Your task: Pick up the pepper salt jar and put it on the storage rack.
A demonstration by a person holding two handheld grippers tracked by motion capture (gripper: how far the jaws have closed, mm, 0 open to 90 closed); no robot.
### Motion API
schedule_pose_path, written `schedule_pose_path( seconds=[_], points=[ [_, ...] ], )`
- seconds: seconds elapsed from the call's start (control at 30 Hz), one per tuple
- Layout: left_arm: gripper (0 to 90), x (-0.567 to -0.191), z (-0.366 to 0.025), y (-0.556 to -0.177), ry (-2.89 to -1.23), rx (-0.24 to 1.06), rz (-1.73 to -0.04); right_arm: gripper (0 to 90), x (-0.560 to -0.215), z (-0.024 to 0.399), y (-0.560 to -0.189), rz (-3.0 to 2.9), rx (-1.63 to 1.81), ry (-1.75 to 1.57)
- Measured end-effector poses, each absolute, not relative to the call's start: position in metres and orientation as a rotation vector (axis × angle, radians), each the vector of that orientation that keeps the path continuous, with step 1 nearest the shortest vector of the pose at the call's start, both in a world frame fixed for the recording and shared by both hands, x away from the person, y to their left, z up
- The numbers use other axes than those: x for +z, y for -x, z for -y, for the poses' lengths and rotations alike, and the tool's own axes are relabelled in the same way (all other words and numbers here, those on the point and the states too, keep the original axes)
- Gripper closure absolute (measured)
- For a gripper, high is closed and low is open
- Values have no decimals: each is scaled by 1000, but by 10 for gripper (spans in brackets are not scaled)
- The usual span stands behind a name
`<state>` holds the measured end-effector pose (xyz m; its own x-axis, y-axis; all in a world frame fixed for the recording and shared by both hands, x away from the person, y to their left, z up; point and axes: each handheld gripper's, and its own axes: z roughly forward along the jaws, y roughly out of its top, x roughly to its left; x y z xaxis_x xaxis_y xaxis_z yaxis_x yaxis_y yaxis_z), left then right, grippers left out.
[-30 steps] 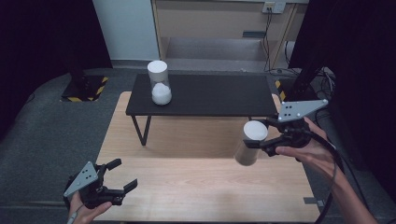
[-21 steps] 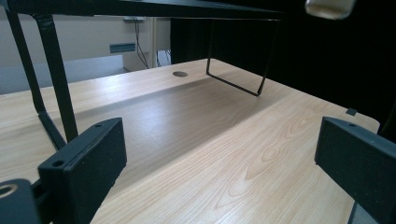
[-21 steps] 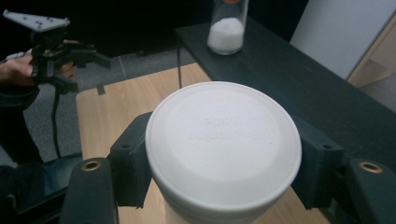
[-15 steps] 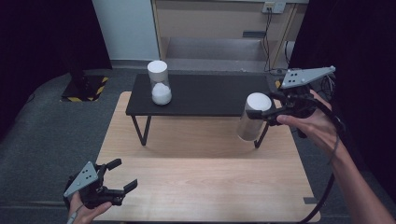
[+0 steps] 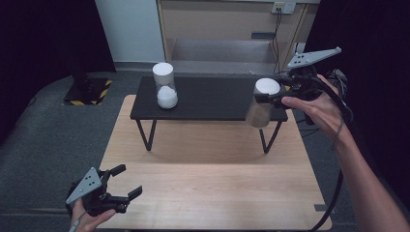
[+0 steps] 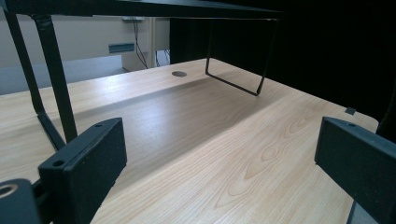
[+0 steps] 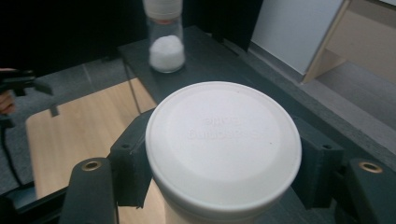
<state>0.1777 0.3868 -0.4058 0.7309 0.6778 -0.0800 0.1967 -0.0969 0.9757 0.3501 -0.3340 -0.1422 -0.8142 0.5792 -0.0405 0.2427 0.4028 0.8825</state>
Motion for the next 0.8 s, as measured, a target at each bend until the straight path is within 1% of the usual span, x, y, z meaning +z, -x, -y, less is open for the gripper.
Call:
schedule_pose_path(
  seconds=[0.37,0.63,0.8],
  points=[
    [11,-406,-387,-178,-1657,464,-712,339,-143,308,-390,-2268,1321,-829],
    [12,-406,-388,-179,-1654,458,-708,339,-148,291,-414,-2236,1266,-896],
    [12,-406,-388,-179,-1656,457,-706,339,-152,286,-422,-2226,1267,-924]
  ],
)
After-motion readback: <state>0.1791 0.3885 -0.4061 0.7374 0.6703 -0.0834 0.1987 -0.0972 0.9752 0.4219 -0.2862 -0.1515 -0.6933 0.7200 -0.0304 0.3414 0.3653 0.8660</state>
